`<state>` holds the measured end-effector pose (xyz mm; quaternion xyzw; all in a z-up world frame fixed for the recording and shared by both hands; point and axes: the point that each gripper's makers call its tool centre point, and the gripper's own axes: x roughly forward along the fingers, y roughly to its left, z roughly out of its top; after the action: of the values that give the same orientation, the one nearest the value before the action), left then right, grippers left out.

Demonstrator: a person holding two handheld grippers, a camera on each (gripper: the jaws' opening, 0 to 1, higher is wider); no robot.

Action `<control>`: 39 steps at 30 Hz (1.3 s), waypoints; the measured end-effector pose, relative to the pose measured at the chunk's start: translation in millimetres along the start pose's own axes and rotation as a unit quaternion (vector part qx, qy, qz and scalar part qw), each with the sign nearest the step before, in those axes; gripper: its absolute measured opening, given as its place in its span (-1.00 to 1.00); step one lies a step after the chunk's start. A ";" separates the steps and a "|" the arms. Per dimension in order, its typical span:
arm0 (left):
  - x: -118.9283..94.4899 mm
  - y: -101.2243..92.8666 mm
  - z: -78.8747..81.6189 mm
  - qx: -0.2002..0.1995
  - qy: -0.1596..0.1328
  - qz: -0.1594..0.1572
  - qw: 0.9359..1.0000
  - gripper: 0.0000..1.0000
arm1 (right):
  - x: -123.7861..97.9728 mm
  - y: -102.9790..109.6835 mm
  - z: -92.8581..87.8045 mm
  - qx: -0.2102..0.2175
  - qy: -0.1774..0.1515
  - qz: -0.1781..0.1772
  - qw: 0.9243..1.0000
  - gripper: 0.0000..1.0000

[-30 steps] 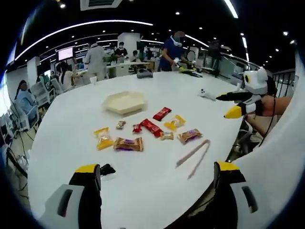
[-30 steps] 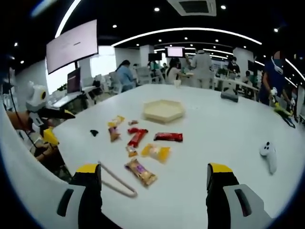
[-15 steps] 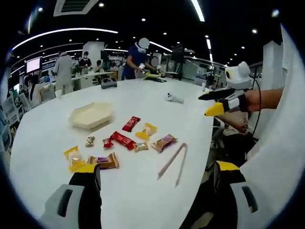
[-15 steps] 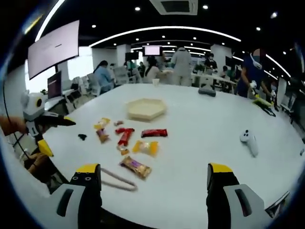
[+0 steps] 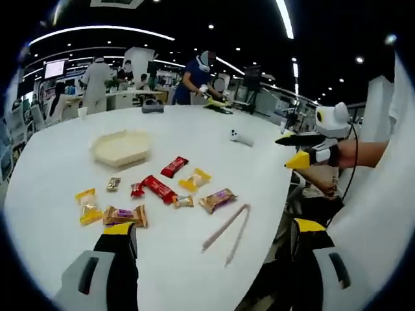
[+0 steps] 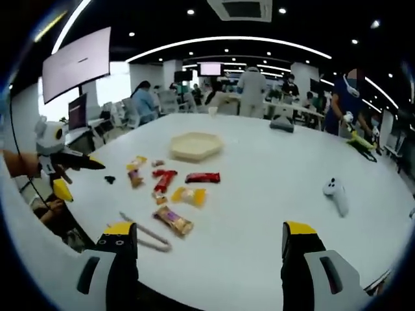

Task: Place the target food into the container with the food tongs after gripping and lifting it, then release it inside without dropping or visibly crushing the food.

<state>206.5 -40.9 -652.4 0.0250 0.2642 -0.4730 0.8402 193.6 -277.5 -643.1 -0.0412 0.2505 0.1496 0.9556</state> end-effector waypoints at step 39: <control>30.4 -20.0 2.4 0.022 0.082 0.028 0.996 0.73 | 18.0 -9.8 7.3 -0.003 -0.011 0.066 0.998 0.86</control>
<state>203.9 -76.4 -660.4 0.0895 0.3206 -0.4515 0.8279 215.0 -280.9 -645.6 -0.0258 0.2419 0.2139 0.9461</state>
